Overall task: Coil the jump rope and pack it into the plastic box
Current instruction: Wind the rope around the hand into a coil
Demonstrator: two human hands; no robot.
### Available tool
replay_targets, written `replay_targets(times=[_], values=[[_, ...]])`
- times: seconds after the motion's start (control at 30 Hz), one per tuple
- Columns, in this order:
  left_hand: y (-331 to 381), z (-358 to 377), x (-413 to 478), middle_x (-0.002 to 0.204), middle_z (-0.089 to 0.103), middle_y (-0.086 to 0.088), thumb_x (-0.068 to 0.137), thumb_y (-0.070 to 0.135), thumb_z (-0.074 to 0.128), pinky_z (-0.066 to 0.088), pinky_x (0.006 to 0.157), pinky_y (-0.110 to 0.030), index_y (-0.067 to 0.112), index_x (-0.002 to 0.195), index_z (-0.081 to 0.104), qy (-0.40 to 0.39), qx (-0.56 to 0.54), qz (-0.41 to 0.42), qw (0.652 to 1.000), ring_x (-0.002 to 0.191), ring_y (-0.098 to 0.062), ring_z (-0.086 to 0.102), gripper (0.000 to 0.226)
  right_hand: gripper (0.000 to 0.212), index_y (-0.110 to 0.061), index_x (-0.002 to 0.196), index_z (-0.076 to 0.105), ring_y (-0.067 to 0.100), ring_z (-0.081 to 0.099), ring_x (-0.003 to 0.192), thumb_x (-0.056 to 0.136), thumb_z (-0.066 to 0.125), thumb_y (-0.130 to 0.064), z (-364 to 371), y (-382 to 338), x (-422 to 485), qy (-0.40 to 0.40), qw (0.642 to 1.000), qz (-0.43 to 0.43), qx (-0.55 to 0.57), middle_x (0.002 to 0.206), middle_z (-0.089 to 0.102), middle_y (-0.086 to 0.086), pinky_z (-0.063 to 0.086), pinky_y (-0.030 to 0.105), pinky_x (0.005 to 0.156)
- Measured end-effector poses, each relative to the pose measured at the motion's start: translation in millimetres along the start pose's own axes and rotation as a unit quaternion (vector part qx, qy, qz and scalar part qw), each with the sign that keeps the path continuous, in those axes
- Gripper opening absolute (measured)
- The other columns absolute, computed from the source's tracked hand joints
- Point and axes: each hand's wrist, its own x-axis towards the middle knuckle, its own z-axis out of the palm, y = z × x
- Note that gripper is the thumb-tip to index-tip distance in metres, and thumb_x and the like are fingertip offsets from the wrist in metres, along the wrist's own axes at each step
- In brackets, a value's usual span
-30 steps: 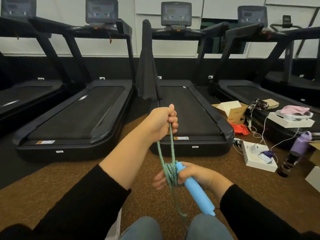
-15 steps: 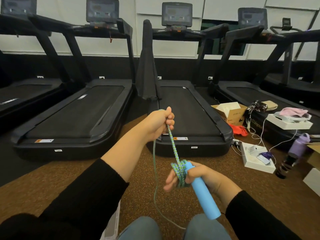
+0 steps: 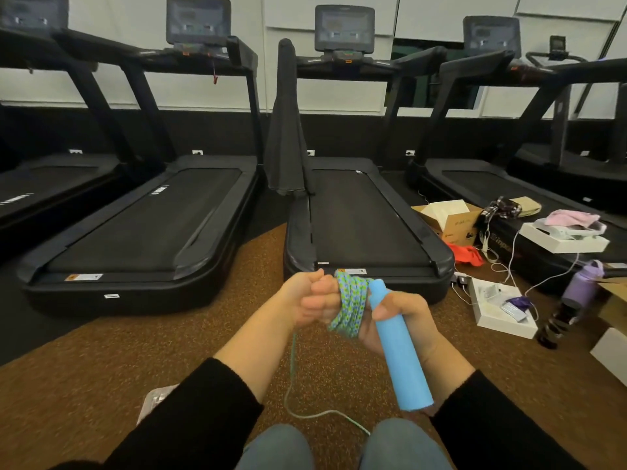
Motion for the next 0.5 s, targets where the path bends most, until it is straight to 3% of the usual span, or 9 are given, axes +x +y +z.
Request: replay_targets(times=[0.07,0.1,0.13,0.23,0.37,0.5], values=[[-11,0,0,0.09,0.065,-0.031,0.102,0.029,-0.001,0.054,0.08,-0.038,-0.015,0.095,0.062,0.019,-0.021,0.041,0.999,0.085,-0.032,0.067,0.078,0.071,0.014,0.132,0.041,0.04,0.05,0.119,0.068,0.06,-0.01,16,-5,-1,-0.051,0.994,-0.055,0.075,0.127,0.052,0.03,0.036,0.043,0.105],[-19,0,9,0.094,0.065,-0.024,0.104,0.027,0.007,0.054,0.084,-0.04,-0.01,0.102,0.063,0.048,-0.037,0.037,0.997,0.086,-0.029,0.066,0.067,0.067,0.013,0.134,0.039,0.039,0.049,0.124,0.072,0.053,-0.009,18,-7,-1,-0.064,0.99,-0.065,0.106,0.133,0.05,0.03,0.036,0.044,0.108],[-22,-2,16,0.087,0.064,-0.015,0.103,0.024,0.014,0.055,0.08,-0.036,-0.002,0.101,0.062,0.092,-0.064,0.005,0.994,0.077,-0.022,0.064,0.055,0.067,0.012,0.136,0.037,0.038,0.047,0.128,0.074,0.05,-0.008,16,-8,-1,-0.069,0.987,-0.068,0.13,0.136,0.047,0.031,0.033,0.045,0.111],[-46,-9,23,0.048,0.047,-0.001,0.103,0.024,0.024,0.054,0.05,-0.022,0.006,0.082,0.049,0.121,-0.204,0.028,0.971,0.041,-0.011,0.052,0.038,0.07,0.011,0.138,0.035,0.038,0.041,0.133,0.073,0.052,-0.009,7,-11,-2,-0.037,0.988,-0.066,0.131,0.141,0.041,0.031,0.026,0.043,0.115],[-63,1,14,0.045,0.041,0.001,0.103,0.027,0.027,0.055,0.055,-0.023,0.011,0.064,0.037,0.103,-0.25,0.048,0.962,0.046,-0.012,0.048,0.042,0.075,0.008,0.139,0.036,0.036,0.036,0.137,0.07,0.057,-0.014,-4,-13,-2,0.032,0.989,-0.073,0.121,0.146,0.036,0.027,0.023,0.042,0.115],[-68,9,10,0.042,0.043,0.001,0.102,0.027,0.029,0.052,0.063,-0.027,0.012,0.063,0.036,0.128,-0.254,0.093,0.954,0.049,-0.013,0.059,0.042,0.081,0.005,0.136,0.044,0.035,0.042,0.134,0.061,0.066,-0.017,-9,-14,2,0.058,0.987,-0.093,0.12,0.142,0.044,0.025,0.028,0.043,0.112]])
